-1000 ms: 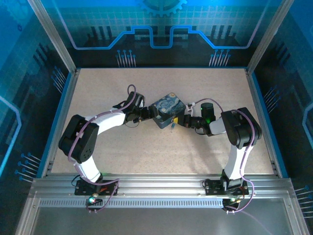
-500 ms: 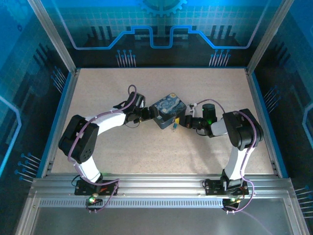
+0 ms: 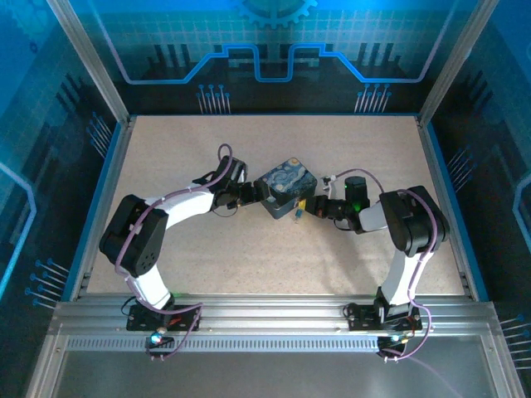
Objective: Unlock the padlock with the key
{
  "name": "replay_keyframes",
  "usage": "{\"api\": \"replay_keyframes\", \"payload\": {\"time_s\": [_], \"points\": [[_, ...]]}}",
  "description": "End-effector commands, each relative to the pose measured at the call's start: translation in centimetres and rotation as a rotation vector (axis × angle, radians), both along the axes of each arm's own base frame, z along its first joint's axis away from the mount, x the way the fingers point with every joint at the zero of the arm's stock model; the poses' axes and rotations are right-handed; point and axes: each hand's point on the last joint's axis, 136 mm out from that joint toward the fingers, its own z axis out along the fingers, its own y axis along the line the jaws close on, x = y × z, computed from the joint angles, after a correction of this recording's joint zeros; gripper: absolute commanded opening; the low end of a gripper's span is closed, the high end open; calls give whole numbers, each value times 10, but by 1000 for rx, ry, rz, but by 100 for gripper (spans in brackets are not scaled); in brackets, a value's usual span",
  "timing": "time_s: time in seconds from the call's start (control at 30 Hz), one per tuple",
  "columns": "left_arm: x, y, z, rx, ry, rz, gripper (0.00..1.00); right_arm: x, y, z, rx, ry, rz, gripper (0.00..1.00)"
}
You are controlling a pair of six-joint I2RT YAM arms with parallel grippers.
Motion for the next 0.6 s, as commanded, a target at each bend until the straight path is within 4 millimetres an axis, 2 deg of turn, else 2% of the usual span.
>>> {"api": "replay_keyframes", "payload": {"time_s": [0.0,0.57], "points": [[-21,11,-19,54,82,5,87,-2,-14,-5,-28,12,-36,0],[-21,4,-16,55,76,-10,87,9,-18,5,17,23,-128,0]]}}
